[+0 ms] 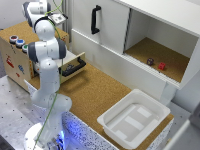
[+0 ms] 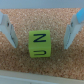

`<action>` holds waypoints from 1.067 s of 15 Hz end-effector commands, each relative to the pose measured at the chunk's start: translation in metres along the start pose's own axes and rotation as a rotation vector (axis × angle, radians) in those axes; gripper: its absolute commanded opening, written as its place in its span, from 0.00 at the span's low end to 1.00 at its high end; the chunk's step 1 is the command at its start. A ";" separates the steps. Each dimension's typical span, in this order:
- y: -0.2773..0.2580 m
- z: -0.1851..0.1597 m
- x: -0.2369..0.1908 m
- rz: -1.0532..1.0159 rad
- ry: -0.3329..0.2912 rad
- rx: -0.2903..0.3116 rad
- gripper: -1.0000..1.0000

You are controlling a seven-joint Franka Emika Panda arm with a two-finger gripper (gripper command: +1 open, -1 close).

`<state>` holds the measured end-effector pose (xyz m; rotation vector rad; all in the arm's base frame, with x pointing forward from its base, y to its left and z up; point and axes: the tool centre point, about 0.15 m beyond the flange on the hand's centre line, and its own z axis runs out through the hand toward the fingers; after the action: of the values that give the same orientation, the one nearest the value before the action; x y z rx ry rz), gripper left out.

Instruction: Pick up the yellow block

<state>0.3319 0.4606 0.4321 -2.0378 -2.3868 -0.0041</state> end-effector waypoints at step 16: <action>-0.008 -0.030 -0.028 0.129 0.023 0.022 0.00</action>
<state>0.3333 0.4443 0.4497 -2.0656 -2.3550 -0.0089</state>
